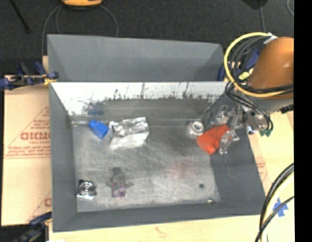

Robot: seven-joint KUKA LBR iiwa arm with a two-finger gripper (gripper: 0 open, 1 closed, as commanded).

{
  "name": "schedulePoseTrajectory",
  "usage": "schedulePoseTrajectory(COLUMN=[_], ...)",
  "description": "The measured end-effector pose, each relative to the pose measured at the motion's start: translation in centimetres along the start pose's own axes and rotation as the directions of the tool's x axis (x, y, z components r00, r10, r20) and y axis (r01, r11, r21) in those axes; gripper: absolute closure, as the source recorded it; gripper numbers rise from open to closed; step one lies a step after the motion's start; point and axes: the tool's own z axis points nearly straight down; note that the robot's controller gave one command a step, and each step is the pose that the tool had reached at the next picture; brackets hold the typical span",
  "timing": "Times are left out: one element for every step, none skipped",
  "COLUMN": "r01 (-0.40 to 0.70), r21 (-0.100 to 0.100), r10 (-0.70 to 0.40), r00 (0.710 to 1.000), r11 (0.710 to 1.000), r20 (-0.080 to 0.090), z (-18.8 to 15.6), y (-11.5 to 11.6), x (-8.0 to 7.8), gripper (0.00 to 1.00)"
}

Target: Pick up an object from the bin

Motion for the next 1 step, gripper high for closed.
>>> schedulePoseTrajectory(r01=[0.064], r21=[0.001], r10=[-0.064], r00=[0.998], r11=[0.998], r20=[0.0], z=[-5.57], y=[-0.94], x=[-0.28], gripper=[1.0])
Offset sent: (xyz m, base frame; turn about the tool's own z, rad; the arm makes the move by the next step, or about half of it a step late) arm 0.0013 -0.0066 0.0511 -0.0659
